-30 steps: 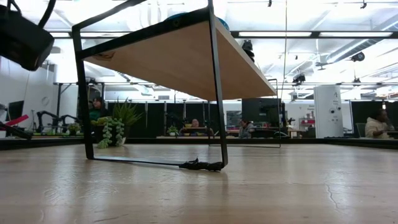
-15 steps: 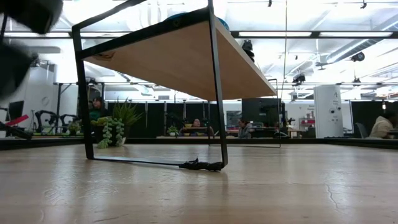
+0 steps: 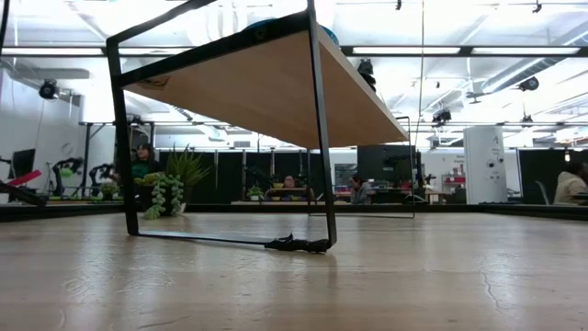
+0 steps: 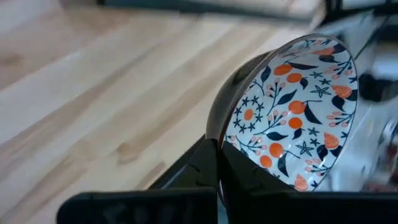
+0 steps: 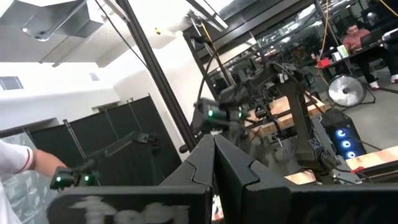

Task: Pick & Place Mini bowls
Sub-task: Stack the white patterned bowl on the white patterned bowl on the shelf, then return to Home Position

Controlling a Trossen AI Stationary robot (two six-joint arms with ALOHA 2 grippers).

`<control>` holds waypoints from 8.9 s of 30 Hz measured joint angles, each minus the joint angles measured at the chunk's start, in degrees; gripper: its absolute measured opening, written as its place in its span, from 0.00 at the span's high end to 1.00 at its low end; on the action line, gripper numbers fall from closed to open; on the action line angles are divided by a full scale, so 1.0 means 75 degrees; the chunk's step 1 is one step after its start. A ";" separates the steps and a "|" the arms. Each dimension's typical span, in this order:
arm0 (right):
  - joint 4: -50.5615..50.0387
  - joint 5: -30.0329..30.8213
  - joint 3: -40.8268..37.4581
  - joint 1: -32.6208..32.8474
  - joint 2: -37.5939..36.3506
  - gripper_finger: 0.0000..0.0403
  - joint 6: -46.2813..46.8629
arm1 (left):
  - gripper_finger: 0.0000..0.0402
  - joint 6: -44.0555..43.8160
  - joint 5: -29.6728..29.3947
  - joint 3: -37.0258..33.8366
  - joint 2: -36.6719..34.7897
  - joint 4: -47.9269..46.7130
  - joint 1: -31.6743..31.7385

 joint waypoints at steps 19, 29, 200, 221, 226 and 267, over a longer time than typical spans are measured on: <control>0.0198 0.0026 0.0006 0.0000 -0.0394 0.98 -0.0431 | 1.00 0.2022 0.0637 0.1690 -0.0247 -0.0494 0.4102; 0.0219 0.0026 0.0006 0.0001 -0.0449 0.98 -0.0431 | 1.00 0.3098 0.2492 0.1715 0.0082 0.0389 0.6813; -0.0789 0.1818 -0.4956 -0.0017 -0.3964 0.98 -0.3359 | 1.00 1.0157 0.1618 -0.8221 -0.7847 0.7218 0.5569; -0.2467 0.1827 -0.5674 -0.0020 -0.5850 0.98 -0.3355 | 1.00 1.0616 0.1198 -0.8603 -0.9128 0.6061 0.5572; -0.2691 0.1829 -0.5674 -0.0017 -0.5820 0.98 -0.3349 | 1.00 1.0623 0.1200 -0.8649 -0.9082 0.5886 0.5572; -0.2777 0.1833 -0.5674 -0.0021 -0.5820 0.98 -0.3329 | 1.00 1.0125 0.1209 -0.8649 -0.8997 0.5851 0.5572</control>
